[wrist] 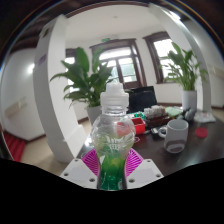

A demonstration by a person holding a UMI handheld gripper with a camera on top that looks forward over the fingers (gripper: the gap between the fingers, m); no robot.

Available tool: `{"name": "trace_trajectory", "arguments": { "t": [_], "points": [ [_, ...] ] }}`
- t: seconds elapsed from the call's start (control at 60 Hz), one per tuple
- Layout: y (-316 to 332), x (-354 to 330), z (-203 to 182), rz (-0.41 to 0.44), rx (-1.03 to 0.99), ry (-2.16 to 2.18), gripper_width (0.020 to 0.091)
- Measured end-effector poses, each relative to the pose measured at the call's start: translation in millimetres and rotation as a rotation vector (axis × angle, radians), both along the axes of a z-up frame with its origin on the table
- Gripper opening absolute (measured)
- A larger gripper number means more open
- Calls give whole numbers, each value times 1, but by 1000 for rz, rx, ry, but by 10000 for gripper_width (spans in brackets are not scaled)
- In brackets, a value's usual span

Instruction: Pour water

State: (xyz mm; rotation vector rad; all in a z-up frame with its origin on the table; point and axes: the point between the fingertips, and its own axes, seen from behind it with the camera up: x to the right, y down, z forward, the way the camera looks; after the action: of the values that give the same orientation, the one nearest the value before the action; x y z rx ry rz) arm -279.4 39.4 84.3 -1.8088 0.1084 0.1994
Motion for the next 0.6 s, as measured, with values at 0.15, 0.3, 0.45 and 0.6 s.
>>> {"name": "trace_trajectory", "arguments": {
  "t": [0.15,0.3,0.45,0.6],
  "points": [
    [27,-14,29,-52,5,517,284],
    [46,-15,74,-118,73,1013,280],
    [51,-15,89,-184,105,1383,292],
    [46,-36,118,-211,140,1679,294]
  ]
}}
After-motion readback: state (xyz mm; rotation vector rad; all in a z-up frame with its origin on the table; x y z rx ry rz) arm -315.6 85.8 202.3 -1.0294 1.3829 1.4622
